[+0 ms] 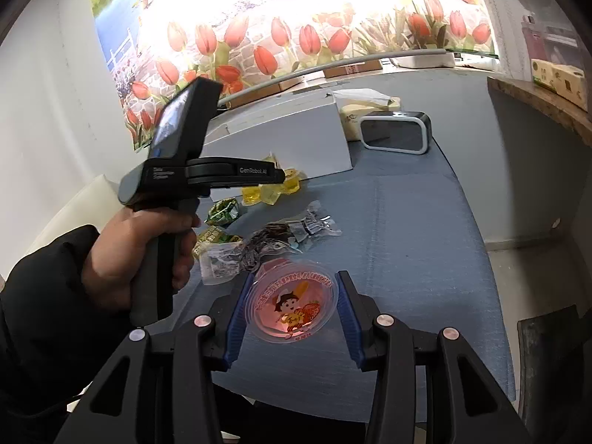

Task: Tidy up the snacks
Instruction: 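Grasp the square yellow jelly cup with the left gripper while the right gripper holds the red cup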

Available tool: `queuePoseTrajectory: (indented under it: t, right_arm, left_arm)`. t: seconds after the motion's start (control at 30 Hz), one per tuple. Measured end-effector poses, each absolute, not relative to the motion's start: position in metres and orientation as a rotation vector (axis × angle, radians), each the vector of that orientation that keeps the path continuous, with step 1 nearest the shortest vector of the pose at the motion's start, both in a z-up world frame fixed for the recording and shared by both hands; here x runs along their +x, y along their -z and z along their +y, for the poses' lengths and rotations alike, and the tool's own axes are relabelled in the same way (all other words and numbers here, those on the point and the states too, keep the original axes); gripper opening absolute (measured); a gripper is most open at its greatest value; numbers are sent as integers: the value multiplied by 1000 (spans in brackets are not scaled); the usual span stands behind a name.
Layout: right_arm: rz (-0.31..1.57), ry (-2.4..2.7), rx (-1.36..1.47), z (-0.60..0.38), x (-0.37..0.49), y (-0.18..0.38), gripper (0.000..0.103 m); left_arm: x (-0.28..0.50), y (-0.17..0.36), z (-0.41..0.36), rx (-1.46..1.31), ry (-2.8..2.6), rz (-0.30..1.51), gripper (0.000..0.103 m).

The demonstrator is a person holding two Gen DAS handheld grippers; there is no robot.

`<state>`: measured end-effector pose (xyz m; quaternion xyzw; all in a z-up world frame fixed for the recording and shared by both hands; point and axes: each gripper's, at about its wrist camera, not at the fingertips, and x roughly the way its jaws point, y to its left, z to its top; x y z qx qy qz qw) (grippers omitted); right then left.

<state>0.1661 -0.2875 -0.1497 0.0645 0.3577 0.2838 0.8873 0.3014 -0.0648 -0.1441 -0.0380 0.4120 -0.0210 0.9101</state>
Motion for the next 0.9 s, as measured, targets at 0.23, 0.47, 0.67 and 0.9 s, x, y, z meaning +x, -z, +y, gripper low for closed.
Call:
queuePoseTrajectory:
  t: [0.23,0.47,0.67,0.9]
  right_arm:
    - [732,-623,111,-273,171,144,49]
    - [719,-655,86,-253,172,139,49]
    - [725,-648,89,-254,171,139,49]
    - [722,-640,93,-258,168,137,49]
  left_arm:
    - [286,120,-50,-31,35,796,12]
    - [293,143,-30,-79,50,888,5]
    - [289,149,-30,-82,65,899,102]
    - [310,167,-37,-45,79,939,103]
